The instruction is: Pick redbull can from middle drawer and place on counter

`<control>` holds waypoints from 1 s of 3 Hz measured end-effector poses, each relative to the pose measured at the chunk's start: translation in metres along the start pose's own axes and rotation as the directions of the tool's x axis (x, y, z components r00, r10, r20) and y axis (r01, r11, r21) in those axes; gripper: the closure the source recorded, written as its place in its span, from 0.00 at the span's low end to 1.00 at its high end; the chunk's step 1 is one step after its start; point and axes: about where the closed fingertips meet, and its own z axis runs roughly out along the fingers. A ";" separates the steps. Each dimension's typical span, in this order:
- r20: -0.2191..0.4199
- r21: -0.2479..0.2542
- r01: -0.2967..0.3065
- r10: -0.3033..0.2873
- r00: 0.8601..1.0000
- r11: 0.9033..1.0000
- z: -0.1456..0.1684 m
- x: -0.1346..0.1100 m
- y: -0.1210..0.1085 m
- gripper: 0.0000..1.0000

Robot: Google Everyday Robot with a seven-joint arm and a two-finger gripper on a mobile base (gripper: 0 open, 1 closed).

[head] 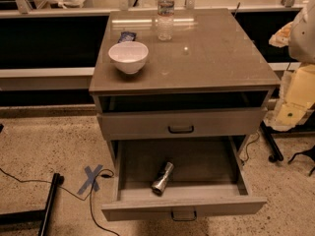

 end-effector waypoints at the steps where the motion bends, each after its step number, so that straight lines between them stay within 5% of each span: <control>1: 0.000 0.000 0.000 0.000 1.000 1.000 0.000 0.000 0.000 0.00; 2: -0.028 -0.030 -0.001 0.001 1.000 1.000 0.026 -0.001 -0.001 0.00; 3: 0.035 -0.091 0.066 -0.063 0.997 0.994 0.076 -0.011 0.026 0.00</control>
Offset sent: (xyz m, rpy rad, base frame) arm 0.0190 0.0079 -0.0612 -0.0471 0.1088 -0.0043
